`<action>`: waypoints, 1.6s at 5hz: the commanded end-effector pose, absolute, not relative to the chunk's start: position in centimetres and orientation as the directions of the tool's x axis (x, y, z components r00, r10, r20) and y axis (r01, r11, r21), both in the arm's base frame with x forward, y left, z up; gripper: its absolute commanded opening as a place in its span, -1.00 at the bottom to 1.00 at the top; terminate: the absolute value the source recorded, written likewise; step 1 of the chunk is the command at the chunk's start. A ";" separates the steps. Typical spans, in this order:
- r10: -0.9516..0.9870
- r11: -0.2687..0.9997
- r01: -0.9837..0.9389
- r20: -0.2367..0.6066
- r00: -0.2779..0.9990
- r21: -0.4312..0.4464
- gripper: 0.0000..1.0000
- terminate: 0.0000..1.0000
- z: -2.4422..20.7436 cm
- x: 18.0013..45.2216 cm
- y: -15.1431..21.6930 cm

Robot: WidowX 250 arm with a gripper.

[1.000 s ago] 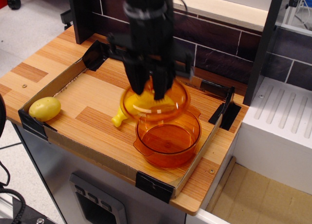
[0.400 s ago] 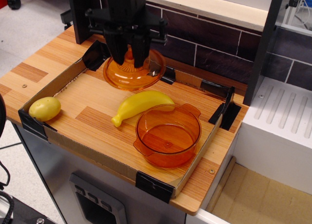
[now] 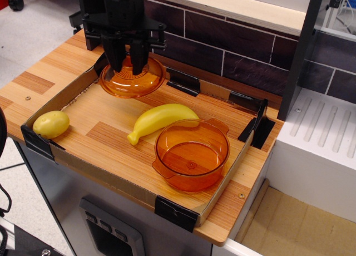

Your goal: Take lid off pot

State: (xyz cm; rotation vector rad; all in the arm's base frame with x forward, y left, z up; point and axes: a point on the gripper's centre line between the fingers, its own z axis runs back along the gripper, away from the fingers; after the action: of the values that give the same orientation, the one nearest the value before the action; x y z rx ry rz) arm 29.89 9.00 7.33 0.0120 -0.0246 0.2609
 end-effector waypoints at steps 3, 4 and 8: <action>0.155 0.986 -0.158 0.066 0.986 0.047 -1.00 -1.00 6.3 30.1 12.6; 0.125 0.988 -0.131 0.070 0.990 0.080 -1.00 -1.00 4.9 29.7 12.6; 0.139 0.989 -0.141 0.056 0.989 0.037 1.00 -1.00 6.3 29.0 11.7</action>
State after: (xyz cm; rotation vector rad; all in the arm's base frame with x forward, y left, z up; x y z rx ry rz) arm 28.16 10.92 4.09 0.0107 0.0270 0.1580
